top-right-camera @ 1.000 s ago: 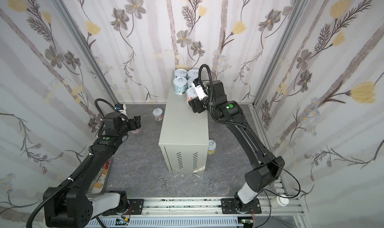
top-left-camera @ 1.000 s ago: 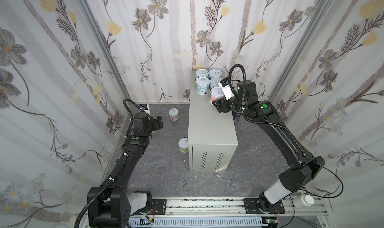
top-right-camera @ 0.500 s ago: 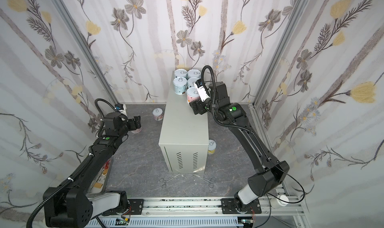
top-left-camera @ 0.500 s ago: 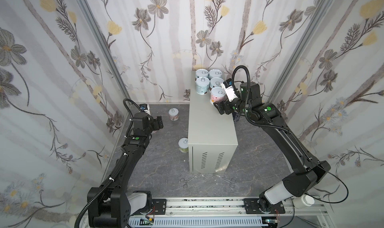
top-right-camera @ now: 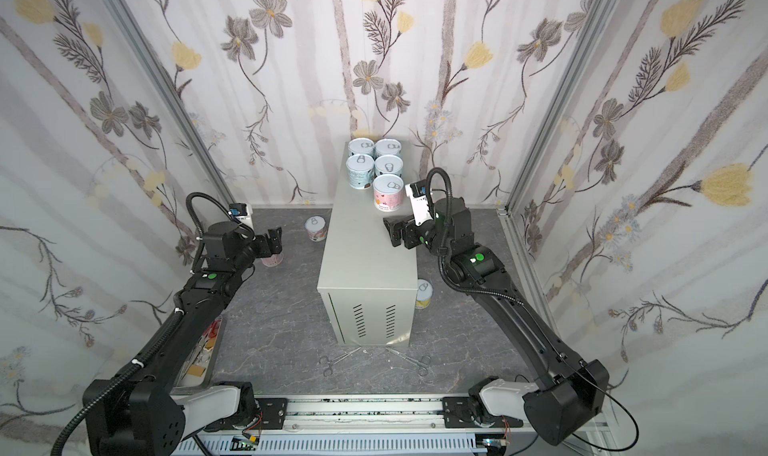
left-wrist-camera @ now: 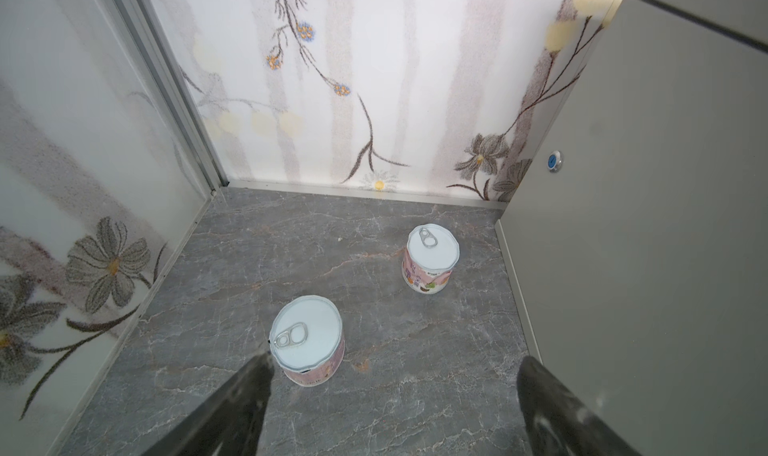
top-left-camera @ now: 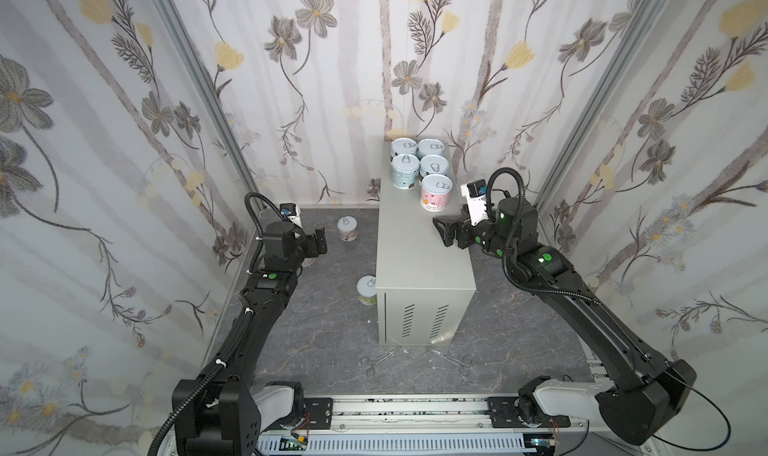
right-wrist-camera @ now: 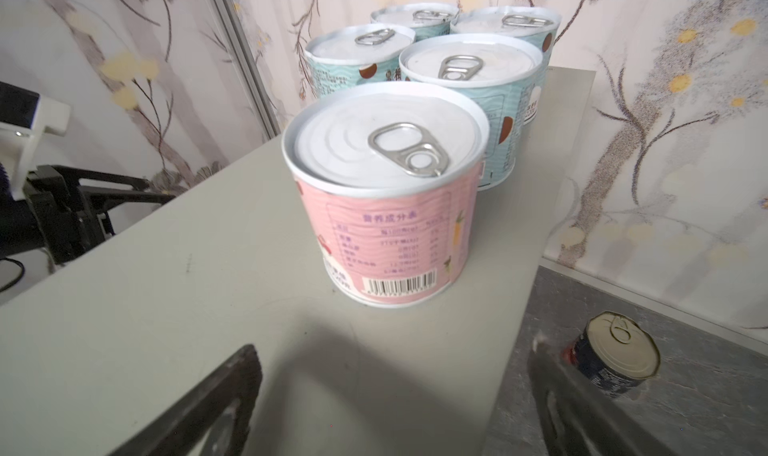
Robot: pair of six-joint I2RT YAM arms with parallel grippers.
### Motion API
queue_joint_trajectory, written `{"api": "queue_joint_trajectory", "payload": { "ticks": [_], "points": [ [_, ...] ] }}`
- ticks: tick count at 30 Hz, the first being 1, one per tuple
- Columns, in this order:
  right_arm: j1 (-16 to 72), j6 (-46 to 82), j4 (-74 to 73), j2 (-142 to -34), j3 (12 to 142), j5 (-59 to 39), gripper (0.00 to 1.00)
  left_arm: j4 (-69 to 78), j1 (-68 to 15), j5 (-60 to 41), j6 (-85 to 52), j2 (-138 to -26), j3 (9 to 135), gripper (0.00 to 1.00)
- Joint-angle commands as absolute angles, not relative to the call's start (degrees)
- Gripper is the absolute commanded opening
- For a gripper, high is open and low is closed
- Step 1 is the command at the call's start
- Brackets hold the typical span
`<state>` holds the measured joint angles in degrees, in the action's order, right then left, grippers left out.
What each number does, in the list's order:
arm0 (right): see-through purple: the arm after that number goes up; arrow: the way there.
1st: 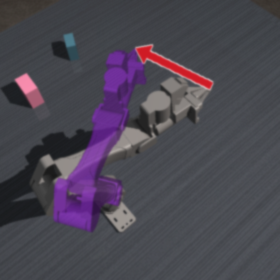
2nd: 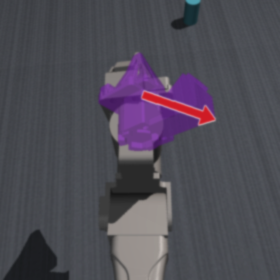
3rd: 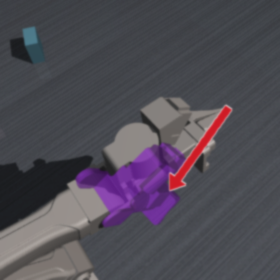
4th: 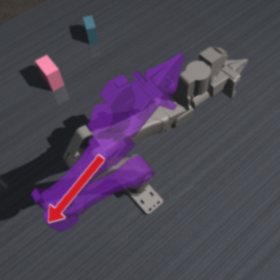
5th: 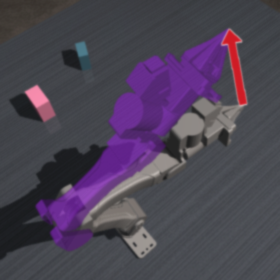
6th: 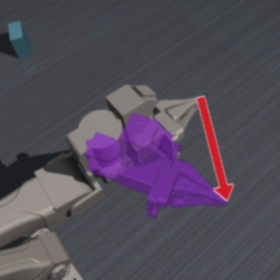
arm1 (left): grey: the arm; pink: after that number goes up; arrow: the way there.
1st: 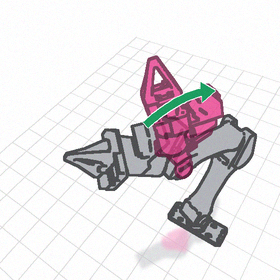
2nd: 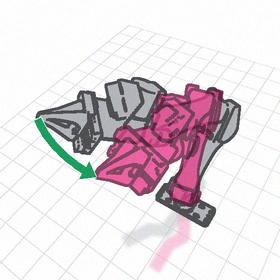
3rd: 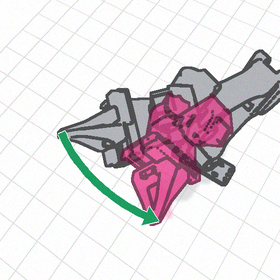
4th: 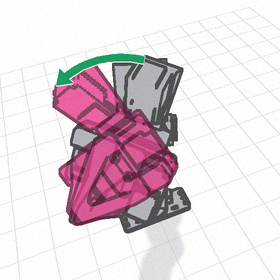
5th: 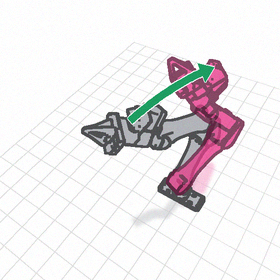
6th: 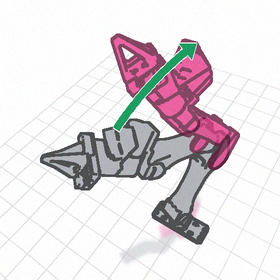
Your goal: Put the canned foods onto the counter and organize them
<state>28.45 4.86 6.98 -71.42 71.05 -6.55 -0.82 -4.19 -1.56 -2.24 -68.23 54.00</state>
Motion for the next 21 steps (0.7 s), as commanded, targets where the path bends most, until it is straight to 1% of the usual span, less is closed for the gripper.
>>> {"api": "queue_joint_trajectory", "payload": {
  "ticks": [1,6,13,21],
  "points": [
    [28.7,9.0,-3.9,-69.7,66.2,-7.5,0.97,1.2,-4.1,-1.9,0.4,-68.3,55.4,0.94],
    [29.5,8.9,-6.5,-69.3,64.7,-8.4,0.96,1.9,-4.1,-2.4,1.7,-70.5,57.5,0.94],
    [30.7,6.6,-8.1,-69.9,63.8,-4.7,0.92,2.4,-4.1,-2.6,1.7,-72.5,59.8,0.94],
    [31.1,4.3,-8.5,-73.0,64.9,-4.5,0.90,2.0,-4.1,-2.1,2.0,-74.1,61.2,0.94]
  ]
}}
